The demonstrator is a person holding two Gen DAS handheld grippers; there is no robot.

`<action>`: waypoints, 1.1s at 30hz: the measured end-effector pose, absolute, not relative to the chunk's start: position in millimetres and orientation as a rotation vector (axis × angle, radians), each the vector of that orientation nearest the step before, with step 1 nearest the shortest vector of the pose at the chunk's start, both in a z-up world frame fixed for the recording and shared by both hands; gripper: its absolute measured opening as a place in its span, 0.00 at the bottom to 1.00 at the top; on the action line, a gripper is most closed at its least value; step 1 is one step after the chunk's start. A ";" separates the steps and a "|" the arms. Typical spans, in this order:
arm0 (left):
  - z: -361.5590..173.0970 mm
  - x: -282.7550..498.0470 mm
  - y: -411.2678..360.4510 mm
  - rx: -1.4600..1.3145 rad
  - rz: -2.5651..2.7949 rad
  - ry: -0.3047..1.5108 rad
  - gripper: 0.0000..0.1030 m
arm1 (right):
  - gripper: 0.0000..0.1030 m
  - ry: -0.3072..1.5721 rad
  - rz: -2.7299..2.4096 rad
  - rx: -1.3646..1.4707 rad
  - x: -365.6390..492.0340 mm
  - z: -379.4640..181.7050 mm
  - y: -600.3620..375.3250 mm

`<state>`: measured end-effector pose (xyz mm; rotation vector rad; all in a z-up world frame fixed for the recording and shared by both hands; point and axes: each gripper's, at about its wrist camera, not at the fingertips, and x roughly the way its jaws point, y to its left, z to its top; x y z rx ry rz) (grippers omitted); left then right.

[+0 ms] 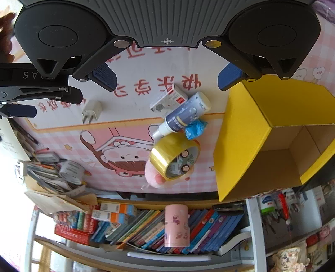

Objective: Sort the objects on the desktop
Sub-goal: 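Close the right tool on the white power adapter while the left tool grasps the staple box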

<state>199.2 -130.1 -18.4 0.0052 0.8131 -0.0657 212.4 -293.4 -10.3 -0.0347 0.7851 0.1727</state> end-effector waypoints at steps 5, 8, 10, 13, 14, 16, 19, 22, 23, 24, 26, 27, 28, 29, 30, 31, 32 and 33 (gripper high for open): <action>-24.4 215.9 -132.3 -0.008 0.001 0.850 1.00 | 0.99 0.815 0.238 -0.003 236.6 -15.5 -301.0; -26.4 223.6 -134.1 0.003 0.026 0.866 1.00 | 0.87 0.849 0.265 -0.003 250.8 -21.5 -301.4; -27.5 227.1 -136.7 0.016 0.033 0.876 1.00 | 0.73 0.871 0.281 -0.023 259.2 -25.3 -298.5; -30.4 232.0 -140.1 0.036 0.039 0.897 1.00 | 0.54 0.907 0.310 -0.043 271.2 -32.5 -293.6; -31.3 233.8 -141.1 0.039 0.041 0.904 1.00 | 0.49 0.918 0.319 -0.049 274.6 -35.0 -292.0; -32.7 236.6 -142.8 0.043 0.043 0.915 1.00 | 0.44 0.936 0.338 -0.060 281.8 -39.7 -288.9; -35.5 240.6 -143.9 0.037 0.045 0.928 0.99 | 0.34 0.951 0.356 -0.070 289.4 -44.3 -286.0; -40.2 246.9 -145.5 0.015 0.036 0.948 0.95 | 0.28 0.941 0.366 -0.088 293.0 -44.9 -286.8; -42.7 249.5 -145.7 0.003 0.035 0.956 0.93 | 0.28 0.940 0.368 -0.086 293.6 -44.8 -288.3; -45.2 252.2 -145.9 -0.007 0.037 0.964 0.88 | 0.28 0.938 0.367 -0.085 294.2 -44.5 -290.4; -50.8 257.5 -145.6 -0.026 0.045 0.981 0.84 | 0.28 0.935 0.353 -0.086 295.7 -44.4 -295.7; -53.8 260.7 -145.1 -0.038 0.056 0.991 0.82 | 0.28 0.934 0.347 -0.080 296.5 -44.2 -298.3; -56.7 263.5 -144.6 -0.053 0.067 0.999 0.81 | 0.28 0.935 0.343 -0.071 297.0 -43.9 -302.0; -58.9 265.6 -143.9 -0.066 0.075 1.002 0.80 | 0.28 0.935 0.342 -0.062 297.4 -43.3 -305.4; -60.8 267.2 -143.4 -0.079 0.086 1.004 0.80 | 0.28 0.933 0.342 -0.059 297.0 -42.6 -307.3; -62.4 269.0 -143.0 -0.091 0.095 1.005 0.80 | 0.28 0.932 0.343 -0.060 296.7 -41.9 -309.3; -64.0 270.8 -142.8 -0.102 0.102 1.003 0.80 | 0.28 0.929 0.343 -0.064 296.0 -41.2 -310.1; -64.9 272.5 -143.1 -0.106 0.109 1.001 0.80 | 0.28 0.925 0.345 -0.069 295.3 -40.5 -311.0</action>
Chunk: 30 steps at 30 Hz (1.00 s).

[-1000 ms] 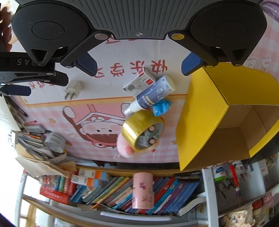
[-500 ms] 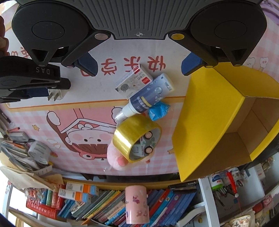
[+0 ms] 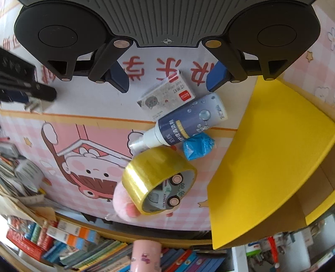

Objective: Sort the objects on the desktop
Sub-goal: 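Close the right tool on the white power adapter while the left tool grasps the staple box, then lift and carry the adapter and staple box toward the yellow box with both tools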

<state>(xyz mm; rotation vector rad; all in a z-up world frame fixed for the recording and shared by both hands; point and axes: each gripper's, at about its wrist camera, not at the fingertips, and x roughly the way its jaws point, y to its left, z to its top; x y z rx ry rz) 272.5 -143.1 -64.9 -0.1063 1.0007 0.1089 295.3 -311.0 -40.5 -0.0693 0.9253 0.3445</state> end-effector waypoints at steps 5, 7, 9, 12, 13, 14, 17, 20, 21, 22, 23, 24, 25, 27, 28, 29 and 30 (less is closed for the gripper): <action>-66.2 278.8 -149.5 -0.099 0.134 0.981 0.80 | 0.28 0.917 0.354 -0.096 291.0 -39.0 -312.4; -66.6 279.9 -150.6 -0.095 0.140 0.974 0.80 | 0.28 0.919 0.355 -0.101 289.8 -38.8 -312.6; -67.6 280.4 -150.5 -0.095 0.141 0.958 0.77 | 0.28 0.922 0.353 -0.103 289.0 -39.1 -313.1; -65.9 278.3 -147.8 -0.076 0.152 0.937 0.58 | 0.28 0.926 0.354 -0.101 287.8 -39.7 -313.3; -65.3 277.0 -145.2 -0.081 0.144 0.937 0.58 | 0.28 0.926 0.354 -0.101 287.4 -39.8 -312.9; -64.6 275.3 -143.0 -0.086 0.132 0.934 0.58 | 0.28 0.925 0.355 -0.100 286.7 -39.8 -312.7; -62.9 268.2 -141.8 -0.084 0.112 0.933 0.58 | 0.28 0.922 0.361 -0.096 284.9 -39.2 -311.7; -56.7 260.0 -146.3 -0.059 0.083 0.914 0.58 | 0.28 0.915 0.369 -0.091 282.6 -37.9 -310.1; -53.4 257.4 -148.4 -0.047 0.071 0.905 0.58 | 0.28 0.913 0.372 -0.090 282.0 -37.5 -309.3; -50.7 255.3 -150.4 -0.036 0.061 0.895 0.58 | 0.28 0.912 0.374 -0.088 281.4 -37.1 -308.7; -48.1 253.5 -152.4 -0.025 0.049 0.886 0.58 | 0.28 0.911 0.377 -0.086 281.0 -36.8 -308.0; -45.6 251.9 -154.1 -0.016 0.039 0.880 0.58 | 0.28 0.910 0.381 -0.084 280.4 -36.5 -307.2; -43.7 250.5 -155.2 -0.012 0.035 0.875 0.58 | 0.28 0.909 0.384 -0.083 280.1 -36.1 -306.5; -40.8 247.1 -156.3 -0.009 0.026 0.869 0.58 | 0.28 0.904 0.393 -0.081 279.1 -35.4 -305.0; -40.0 245.0 -156.5 -0.008 0.026 0.868 0.58 | 0.28 0.902 0.397 -0.081 278.6 -35.1 -304.2; -39.5 243.7 -156.6 -0.008 0.024 0.868 0.58 | 0.28 0.901 0.400 -0.081 278.0 -35.1 -303.5; -39.1 242.5 -156.2 -0.010 0.024 0.870 0.58 | 0.28 0.901 0.402 -0.082 277.4 -35.3 -302.8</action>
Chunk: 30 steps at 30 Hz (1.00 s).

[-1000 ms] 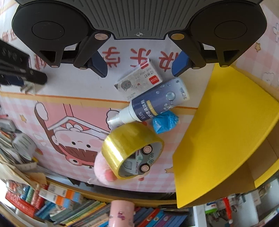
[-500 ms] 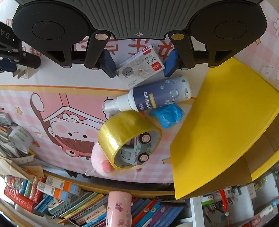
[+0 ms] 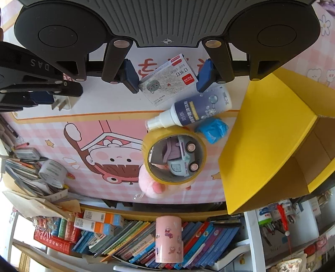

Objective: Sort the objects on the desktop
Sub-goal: 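Lift and carry the adapter and staple box toward the yellow box with both tools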

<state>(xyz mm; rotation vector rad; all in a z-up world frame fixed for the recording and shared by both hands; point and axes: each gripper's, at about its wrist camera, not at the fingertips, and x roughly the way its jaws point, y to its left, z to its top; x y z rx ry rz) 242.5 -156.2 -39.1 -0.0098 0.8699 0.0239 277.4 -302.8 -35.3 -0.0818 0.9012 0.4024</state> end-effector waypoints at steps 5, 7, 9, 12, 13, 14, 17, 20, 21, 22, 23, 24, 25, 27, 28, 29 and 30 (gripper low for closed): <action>-38.1 236.6 -153.4 -0.024 0.028 0.876 0.58 | 0.28 0.902 0.420 -0.089 276.6 -35.1 -299.2; -37.9 232.2 -153.0 -0.029 0.025 0.872 0.58 | 0.28 0.899 0.432 -0.092 274.9 -35.0 -297.1; -38.2 227.5 -153.1 -0.031 0.021 0.868 0.58 | 0.28 0.893 0.444 -0.098 272.9 -34.8 -294.8; -35.1 222.8 -150.7 -0.039 0.013 0.857 0.58 | 0.28 0.883 0.444 -0.107 269.8 -32.8 -292.5; -33.3 221.9 -149.9 -0.040 0.011 0.848 0.58 | 0.28 0.876 0.438 -0.108 268.7 -31.2 -292.3; -31.3 221.0 -148.6 -0.040 0.010 0.838 0.58 | 0.28 0.869 0.433 -0.109 267.2 -29.4 -292.4; -25.9 219.4 -143.7 -0.043 -0.003 0.814 0.58 | 0.28 0.862 0.425 -0.113 262.0 -26.0 -291.3; -21.0 216.7 -139.0 -0.036 -0.036 0.797 0.58 | 0.28 0.840 0.404 -0.114 255.2 -21.5 -289.1; -19.5 215.2 -137.6 -0.033 -0.047 0.792 0.58 | 0.28 0.828 0.391 -0.113 252.9 -18.9 -288.7; -18.1 213.8 -136.5 -0.030 -0.058 0.789 0.58 | 0.28 0.818 0.378 -0.110 250.8 -16.5 -288.5; -16.5 211.8 -134.5 -0.028 -0.069 0.784 0.58 | 0.28 0.810 0.365 -0.104 248.8 -14.4 -288.3; -14.6 210.0 -132.2 -0.025 -0.078 0.778 0.58 | 0.28 0.807 0.352 -0.098 247.1 -12.6 -288.0; -12.7 208.2 -129.9 -0.021 -0.084 0.771 0.58 | 0.28 0.805 0.340 -0.091 245.3 -11.1 -287.6; -8.3 203.8 -123.5 -0.013 -0.095 0.756 0.58 | 0.28 0.803 0.320 -0.076 240.6 -8.5 -285.9; -6.5 201.8 -120.3 -0.012 -0.099 0.750 0.58 | 0.28 0.804 0.313 -0.069 238.0 -7.5 -284.7; -4.4 198.9 -116.1 -0.011 -0.104 0.745 0.58 | 0.28 0.805 0.306 -0.060 235.2 -6.4 -282.9; -3.2 196.4 -112.8 -0.010 -0.108 0.742 0.58 | 0.28 0.805 0.301 -0.053 232.5 -5.4 -280.8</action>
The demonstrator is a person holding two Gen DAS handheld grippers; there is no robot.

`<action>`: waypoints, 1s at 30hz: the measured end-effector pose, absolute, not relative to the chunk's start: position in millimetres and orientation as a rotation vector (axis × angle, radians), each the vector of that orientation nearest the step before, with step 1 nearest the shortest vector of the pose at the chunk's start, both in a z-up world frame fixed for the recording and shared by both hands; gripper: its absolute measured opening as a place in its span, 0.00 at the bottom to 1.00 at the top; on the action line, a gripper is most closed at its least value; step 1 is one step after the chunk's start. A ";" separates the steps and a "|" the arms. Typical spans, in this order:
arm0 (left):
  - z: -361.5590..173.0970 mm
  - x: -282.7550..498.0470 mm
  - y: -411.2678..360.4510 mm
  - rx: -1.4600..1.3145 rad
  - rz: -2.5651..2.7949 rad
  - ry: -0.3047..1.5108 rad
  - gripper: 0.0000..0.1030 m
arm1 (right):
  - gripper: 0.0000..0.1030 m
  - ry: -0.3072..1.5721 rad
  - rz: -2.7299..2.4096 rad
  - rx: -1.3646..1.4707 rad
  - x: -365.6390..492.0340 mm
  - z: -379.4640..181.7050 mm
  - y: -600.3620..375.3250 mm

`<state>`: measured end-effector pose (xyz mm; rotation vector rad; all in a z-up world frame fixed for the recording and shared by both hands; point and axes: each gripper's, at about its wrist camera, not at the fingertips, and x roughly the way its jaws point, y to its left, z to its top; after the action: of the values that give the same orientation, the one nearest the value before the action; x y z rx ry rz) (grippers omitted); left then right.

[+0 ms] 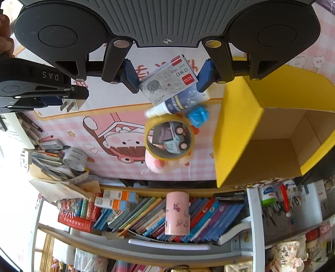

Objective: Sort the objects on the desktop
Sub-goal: 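Lift and carry the adapter and staple box toward the yellow box with both tools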

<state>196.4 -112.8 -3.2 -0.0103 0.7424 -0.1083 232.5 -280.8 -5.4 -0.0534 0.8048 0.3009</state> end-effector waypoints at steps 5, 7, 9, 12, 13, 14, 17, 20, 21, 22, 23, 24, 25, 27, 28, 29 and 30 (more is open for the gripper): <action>-0.4 183.8 -92.8 -0.007 -0.125 0.736 0.58 | 0.28 0.796 0.279 -0.040 218.8 -1.7 -265.8; 0.2 180.5 -85.8 -0.006 -0.132 0.732 0.58 | 0.28 0.794 0.277 -0.043 212.7 -0.9 -257.1; 0.7 176.8 -78.0 -0.003 -0.143 0.722 0.58 | 0.28 0.789 0.273 -0.048 206.9 0.0 -249.5; -0.7 167.4 -67.9 -0.002 -0.161 0.728 0.58 | 0.28 0.780 0.256 -0.037 198.3 0.5 -240.1; -0.9 162.2 -63.0 -0.008 -0.169 0.733 0.58 | 0.28 0.788 0.246 -0.029 195.6 -0.5 -236.9; -0.9 157.1 -59.5 -0.010 -0.174 0.732 0.58 | 0.28 0.804 0.236 -0.024 192.3 -2.2 -232.4; -3.7 144.1 -44.4 -0.012 -0.163 0.738 0.58 | 0.28 0.819 0.243 -0.045 178.5 -5.0 -216.7; -3.5 133.8 -24.9 -0.048 -0.158 0.747 0.58 | 0.28 0.817 0.254 -0.072 163.8 -5.2 -199.4; -3.3 129.0 -20.1 -0.045 -0.159 0.746 0.58 | 0.28 0.814 0.259 -0.080 158.2 -5.0 -194.3; -3.3 124.5 -16.1 -0.042 -0.161 0.747 0.58 | 0.28 0.809 0.265 -0.087 152.7 -4.4 -188.7; -3.5 119.9 -12.4 -0.041 -0.166 0.749 0.58 | 0.28 0.804 0.269 -0.090 147.9 -4.0 -184.1; -3.6 114.8 -8.8 -0.038 -0.172 0.749 0.58 | 0.28 0.801 0.271 -0.093 142.2 -3.8 -179.1; -3.3 110.0 -5.7 -0.033 -0.177 0.748 0.58 | 0.28 0.800 0.271 -0.094 137.4 -4.1 -174.5; -2.4 100.9 1.4 -0.022 -0.184 0.744 0.58 | 0.28 0.804 0.270 -0.091 127.2 -5.3 -165.7; -2.1 97.1 5.0 -0.017 -0.185 0.742 0.58 | 0.28 0.806 0.268 -0.088 121.6 -6.3 -161.6; -2.1 92.1 9.8 -0.011 -0.187 0.742 0.58 | 0.28 0.808 0.267 -0.083 116.8 -7.4 -157.7; -2.5 87.2 15.2 -0.009 -0.187 0.744 0.58 | 0.28 0.810 0.265 -0.077 111.6 -8.5 -153.4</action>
<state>87.2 15.2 -2.5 -0.0087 0.7437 -0.1870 111.6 -153.4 -8.5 -0.0770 0.8102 0.2648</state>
